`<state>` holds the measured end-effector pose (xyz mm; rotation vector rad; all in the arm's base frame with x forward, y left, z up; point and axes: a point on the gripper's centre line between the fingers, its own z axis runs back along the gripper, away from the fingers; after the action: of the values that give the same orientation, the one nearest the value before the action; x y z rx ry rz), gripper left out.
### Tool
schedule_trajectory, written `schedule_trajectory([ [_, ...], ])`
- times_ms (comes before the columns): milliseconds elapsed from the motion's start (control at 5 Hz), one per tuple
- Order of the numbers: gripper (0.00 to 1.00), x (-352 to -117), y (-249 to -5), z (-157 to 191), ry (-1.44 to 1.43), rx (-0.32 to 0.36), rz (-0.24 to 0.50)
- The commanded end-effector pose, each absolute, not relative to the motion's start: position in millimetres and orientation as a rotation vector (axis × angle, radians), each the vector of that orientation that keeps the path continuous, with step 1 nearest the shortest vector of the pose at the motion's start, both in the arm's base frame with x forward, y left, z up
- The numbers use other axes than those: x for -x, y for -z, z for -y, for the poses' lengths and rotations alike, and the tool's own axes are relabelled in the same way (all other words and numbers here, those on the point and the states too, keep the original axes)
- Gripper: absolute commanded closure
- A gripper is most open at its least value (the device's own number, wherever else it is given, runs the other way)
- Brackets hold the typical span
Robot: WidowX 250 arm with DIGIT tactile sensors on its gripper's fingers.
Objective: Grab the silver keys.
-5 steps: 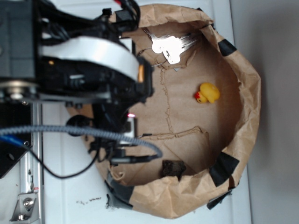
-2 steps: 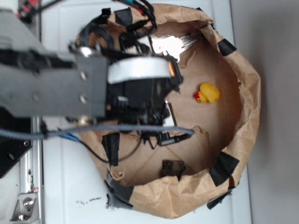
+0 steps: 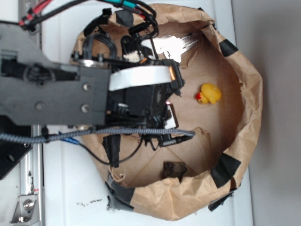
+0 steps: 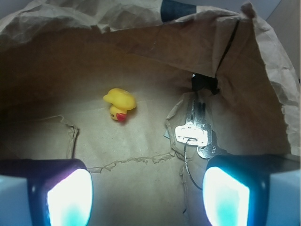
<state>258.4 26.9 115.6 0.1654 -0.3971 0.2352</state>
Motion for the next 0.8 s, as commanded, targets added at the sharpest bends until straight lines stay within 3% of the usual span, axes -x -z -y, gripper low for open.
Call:
schedule_trajectory([
  [0, 0.00, -261.0, -127.6, -27.9, -0.243, -0.161, 0.436],
  [200, 0.00, -261.0, -127.6, -27.9, -0.243, -0.161, 0.436],
  [400, 0.00, -272.8, -100.1, -52.6, -0.242, -0.231, 0.329],
  [600, 0.00, -269.6, -102.4, -62.2, -0.185, -0.231, 0.292],
])
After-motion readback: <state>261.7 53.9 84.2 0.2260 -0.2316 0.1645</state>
